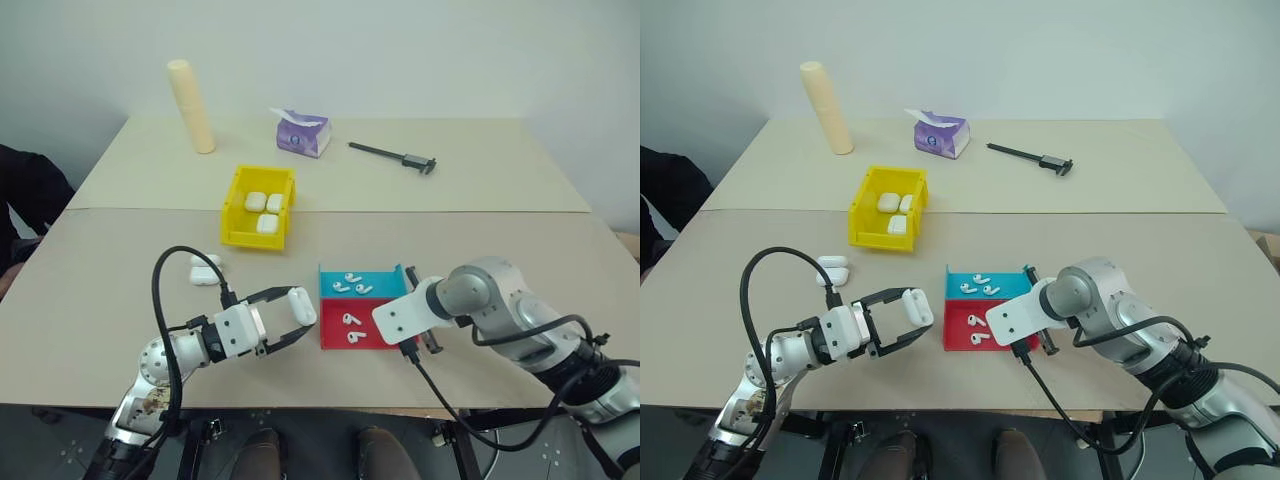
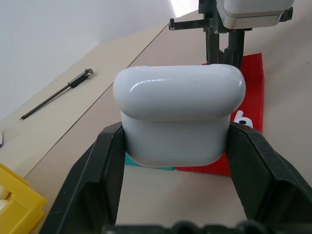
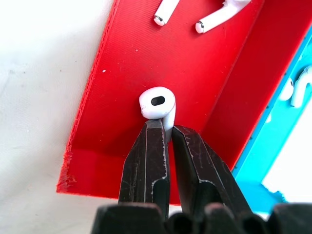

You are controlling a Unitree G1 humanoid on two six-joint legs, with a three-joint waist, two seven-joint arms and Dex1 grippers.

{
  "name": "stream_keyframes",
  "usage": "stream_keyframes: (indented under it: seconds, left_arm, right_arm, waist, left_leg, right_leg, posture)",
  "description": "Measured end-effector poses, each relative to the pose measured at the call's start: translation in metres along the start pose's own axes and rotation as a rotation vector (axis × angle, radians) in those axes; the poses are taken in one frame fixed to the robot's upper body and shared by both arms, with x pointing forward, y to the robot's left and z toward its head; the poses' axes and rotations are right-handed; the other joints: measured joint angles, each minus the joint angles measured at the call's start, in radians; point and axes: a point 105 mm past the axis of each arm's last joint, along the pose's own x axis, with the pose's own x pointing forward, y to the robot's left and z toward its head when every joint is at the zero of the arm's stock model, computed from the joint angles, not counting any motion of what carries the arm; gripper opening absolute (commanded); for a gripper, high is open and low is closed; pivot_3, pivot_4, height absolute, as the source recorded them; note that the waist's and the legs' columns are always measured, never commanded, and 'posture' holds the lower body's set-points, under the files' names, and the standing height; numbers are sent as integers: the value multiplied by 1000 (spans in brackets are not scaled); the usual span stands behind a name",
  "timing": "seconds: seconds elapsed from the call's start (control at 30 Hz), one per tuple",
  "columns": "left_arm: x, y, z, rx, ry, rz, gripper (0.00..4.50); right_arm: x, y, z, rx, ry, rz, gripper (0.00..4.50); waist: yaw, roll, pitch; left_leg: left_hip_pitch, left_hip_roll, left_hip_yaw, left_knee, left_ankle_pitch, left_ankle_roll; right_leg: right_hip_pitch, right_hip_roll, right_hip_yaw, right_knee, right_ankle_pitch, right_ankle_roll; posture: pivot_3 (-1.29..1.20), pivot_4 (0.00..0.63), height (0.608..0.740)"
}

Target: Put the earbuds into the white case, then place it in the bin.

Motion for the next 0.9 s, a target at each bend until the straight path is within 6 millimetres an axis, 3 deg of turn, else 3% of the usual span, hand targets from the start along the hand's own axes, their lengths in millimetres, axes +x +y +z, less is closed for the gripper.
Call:
stream_keyframes:
  seconds: [0.4,0.6,0.77,0.9]
  left_arm:
    - [0,0,0,0,0,4,2766]
    - [1,-1,0,-1,-1,1,2766]
    - [2,-2,0,0,-5,-5,2766]
    - [2,-2,1,2,-7,-6,2766]
  right_arm:
    - [-1,14,16,273,-37,67,465]
    - [-1,12,19,317,-31,28,465]
    - [0,9,17,314,-3,-13,1678]
    - [-2,11,16,316,6,-13,1678]
  waist:
    - [0,0,0]
    - [0,0,0]
    - [0,0,0]
    - [0,0,0]
  left_leg:
    - [0,0,-3,0,0,0]
    - [-1,0,-3,0,0,0]
    - [0,0,-3,0,0,0]
    - [-1,0,-3,0,0,0]
  right_leg:
    - [0,0,0,0,0,0]
    - [0,0,0,0,0,0]
    - [0,0,0,0,0,0]
    - [0,0,0,0,0,0]
  posture:
    - [0,150,740]
    - [0,150,740]
    - [0,150,740]
    - [0,150,740]
